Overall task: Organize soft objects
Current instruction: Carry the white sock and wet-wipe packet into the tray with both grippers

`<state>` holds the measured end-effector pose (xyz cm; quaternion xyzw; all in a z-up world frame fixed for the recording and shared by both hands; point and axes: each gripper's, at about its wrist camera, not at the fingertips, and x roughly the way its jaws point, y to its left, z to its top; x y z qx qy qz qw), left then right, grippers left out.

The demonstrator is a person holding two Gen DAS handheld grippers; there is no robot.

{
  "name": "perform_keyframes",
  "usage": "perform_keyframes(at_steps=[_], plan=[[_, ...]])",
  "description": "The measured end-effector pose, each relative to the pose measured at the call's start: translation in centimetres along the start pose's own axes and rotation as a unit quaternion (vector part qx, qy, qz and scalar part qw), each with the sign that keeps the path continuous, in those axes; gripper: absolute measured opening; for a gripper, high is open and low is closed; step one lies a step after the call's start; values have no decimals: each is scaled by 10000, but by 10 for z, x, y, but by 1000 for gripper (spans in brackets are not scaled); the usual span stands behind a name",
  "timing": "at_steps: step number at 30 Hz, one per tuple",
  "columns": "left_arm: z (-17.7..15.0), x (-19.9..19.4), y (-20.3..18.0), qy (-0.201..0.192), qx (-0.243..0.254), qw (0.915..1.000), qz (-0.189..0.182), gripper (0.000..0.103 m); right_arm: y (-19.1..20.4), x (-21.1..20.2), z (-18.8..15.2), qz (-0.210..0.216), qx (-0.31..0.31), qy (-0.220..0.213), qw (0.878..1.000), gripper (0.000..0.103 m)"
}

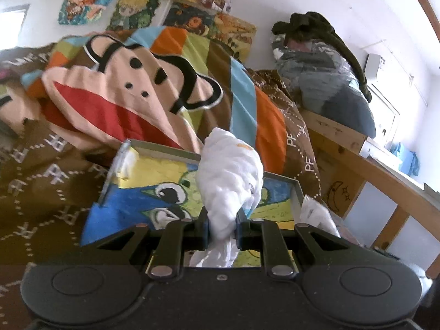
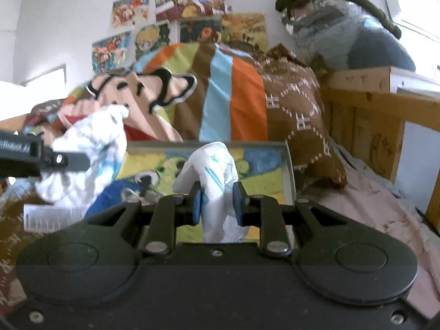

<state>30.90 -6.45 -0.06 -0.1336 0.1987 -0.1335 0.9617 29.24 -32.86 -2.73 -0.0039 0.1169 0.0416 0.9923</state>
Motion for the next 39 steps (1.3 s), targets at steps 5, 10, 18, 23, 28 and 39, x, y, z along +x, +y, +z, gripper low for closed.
perform_keyframes(at_steps=[5,10,18,23,28,39], plan=[[-10,36,-6,91,-11,9999,-104,19,-14,31,-21,-80,72,246,9996,16],[-20,61,-6,237,-62,9995,-194,19,-23,55,-35,-128,103,463,9988,16],[-37,81,-9,518,-15,9984,-206,19,-26,86,-53,-156,144,925,9955,17],[-43,90,-4,618,-115,9979,-171,19,-29,98,-61,-191,268,1057,9939,17],[-46,96,-5,686,-89,9975,-165,19,-32,109,-70,-208,359,1196,9919,18],[-52,99,-1,844,-126,9962,-171,22,-29,120,-83,-166,411,1419,9889,20]])
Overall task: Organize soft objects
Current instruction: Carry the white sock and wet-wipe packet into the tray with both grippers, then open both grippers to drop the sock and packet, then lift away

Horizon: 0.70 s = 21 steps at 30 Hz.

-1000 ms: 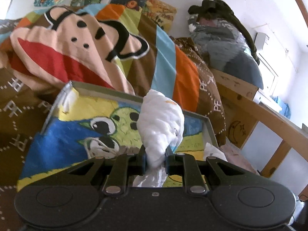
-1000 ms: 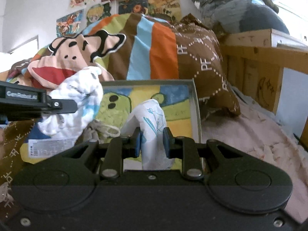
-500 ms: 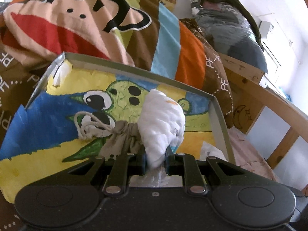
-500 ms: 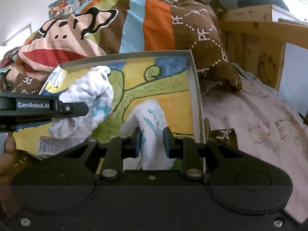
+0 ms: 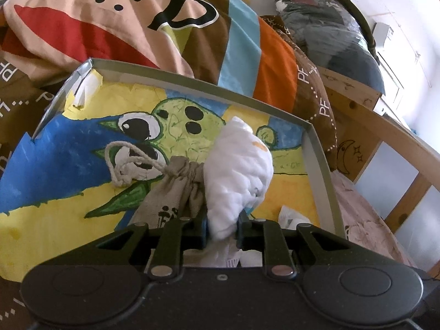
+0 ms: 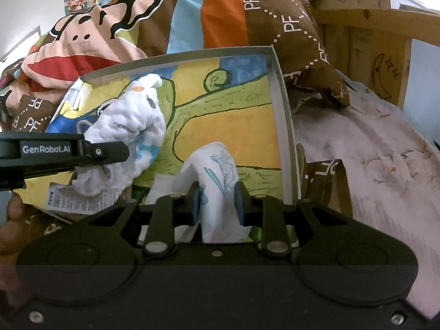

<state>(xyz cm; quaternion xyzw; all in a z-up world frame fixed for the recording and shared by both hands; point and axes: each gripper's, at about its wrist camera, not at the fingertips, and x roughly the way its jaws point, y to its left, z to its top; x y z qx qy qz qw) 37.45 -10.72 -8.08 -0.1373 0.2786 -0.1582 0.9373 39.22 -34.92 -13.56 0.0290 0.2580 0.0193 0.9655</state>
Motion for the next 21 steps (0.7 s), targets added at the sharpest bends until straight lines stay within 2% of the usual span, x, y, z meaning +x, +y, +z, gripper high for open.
perform_keyframes(at_steps=[6,10,17,21], plan=[[1,0,-1,46,-74,10000,-18,26,-1,1,-1,-5,23,33,10000,29],[2,-3,0,83,-127,9999,-67,35,-1,-1,0,17,21,32,10000,38],[4,-17,-1,24,-134,9998,-135,54,-1,-7,3,6,-28,18,10000,46],[7,-27,1,-30,-201,9996,-170,55,2,-14,7,39,-152,-11,9999,56]])
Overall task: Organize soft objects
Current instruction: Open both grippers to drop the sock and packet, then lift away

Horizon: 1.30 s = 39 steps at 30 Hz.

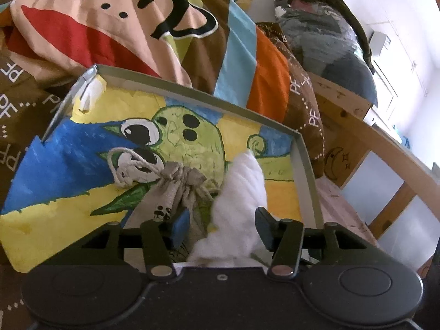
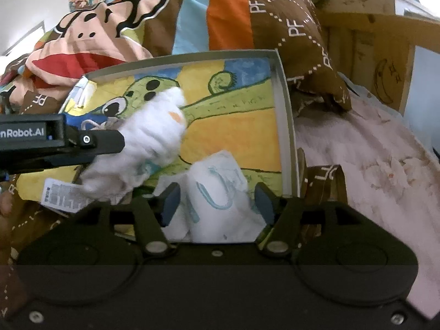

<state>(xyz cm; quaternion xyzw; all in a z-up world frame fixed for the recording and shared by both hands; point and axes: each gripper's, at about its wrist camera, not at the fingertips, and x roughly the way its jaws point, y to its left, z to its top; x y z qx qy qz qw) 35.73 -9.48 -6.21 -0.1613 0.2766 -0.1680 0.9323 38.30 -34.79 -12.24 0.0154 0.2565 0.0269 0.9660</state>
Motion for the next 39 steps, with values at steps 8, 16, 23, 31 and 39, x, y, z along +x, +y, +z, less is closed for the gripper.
perform_keyframes(at_steps=[8,16,23,31,39], plan=[[13,-30,-5,-204,71,9998,28,60,5,-25,13,120,-183,-244,9995,76],[25,-77,-7,-559,174,9983,72,81,6,-62,27,81,-226,-515,9984,101],[22,-124,-11,-868,265,9958,144,92,7,-119,29,111,-54,-922,9957,102],[4,-183,-13,-1138,263,9928,256,101,10,-192,14,15,271,-1562,9874,103],[-30,-244,-11,-1249,377,9903,475,102,30,-263,-22,166,305,-1707,9847,103]])
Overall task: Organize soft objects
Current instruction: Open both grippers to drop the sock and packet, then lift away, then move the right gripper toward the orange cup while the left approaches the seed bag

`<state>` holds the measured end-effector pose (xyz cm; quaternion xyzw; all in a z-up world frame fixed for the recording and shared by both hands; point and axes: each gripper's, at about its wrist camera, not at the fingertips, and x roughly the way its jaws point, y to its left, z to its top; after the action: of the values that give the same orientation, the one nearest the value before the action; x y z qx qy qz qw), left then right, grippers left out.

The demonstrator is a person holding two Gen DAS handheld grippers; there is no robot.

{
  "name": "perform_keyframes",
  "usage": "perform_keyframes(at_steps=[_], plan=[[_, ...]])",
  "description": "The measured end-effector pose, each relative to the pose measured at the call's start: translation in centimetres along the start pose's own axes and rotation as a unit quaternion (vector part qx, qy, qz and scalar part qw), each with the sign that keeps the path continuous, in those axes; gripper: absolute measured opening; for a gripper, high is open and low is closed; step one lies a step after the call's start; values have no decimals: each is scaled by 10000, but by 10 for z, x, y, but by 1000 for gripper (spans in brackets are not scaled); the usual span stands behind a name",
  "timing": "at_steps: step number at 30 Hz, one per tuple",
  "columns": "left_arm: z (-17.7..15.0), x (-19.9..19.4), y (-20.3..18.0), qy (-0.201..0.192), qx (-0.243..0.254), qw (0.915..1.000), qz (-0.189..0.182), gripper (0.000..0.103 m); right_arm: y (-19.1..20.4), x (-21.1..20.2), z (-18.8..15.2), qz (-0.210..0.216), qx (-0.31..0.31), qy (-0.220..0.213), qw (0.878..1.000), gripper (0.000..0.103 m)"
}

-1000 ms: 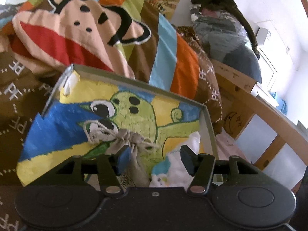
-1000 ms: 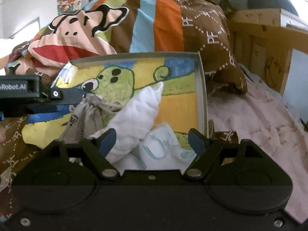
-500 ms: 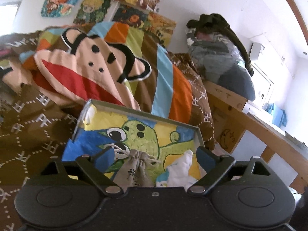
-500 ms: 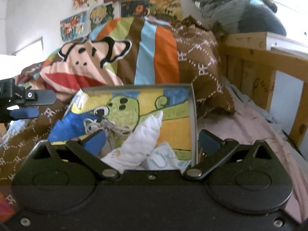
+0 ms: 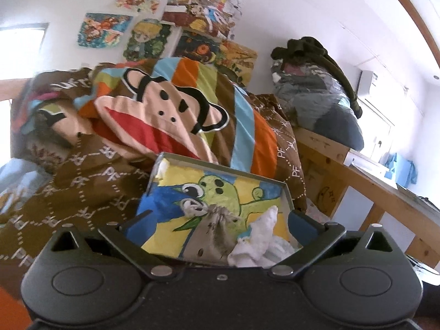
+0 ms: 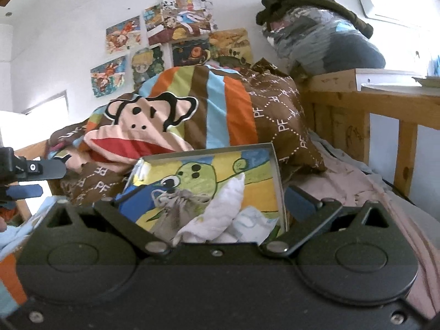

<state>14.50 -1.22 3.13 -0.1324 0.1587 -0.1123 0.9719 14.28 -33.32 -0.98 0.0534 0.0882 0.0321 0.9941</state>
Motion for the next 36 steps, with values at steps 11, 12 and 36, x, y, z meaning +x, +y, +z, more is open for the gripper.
perform_keyframes(at_steps=[11,12,36], plan=[[-31,-66,4,332,286,9984,346,102,18,-78,-22,-23,341,480,9983,103],[-35,-70,4,333,276,9984,374,102,20,-83,-22,-35,346,474,9983,103],[-69,-104,12,1406,457,9806,1290,102,90,-153,-50,-752,-485,1631,9825,103]])
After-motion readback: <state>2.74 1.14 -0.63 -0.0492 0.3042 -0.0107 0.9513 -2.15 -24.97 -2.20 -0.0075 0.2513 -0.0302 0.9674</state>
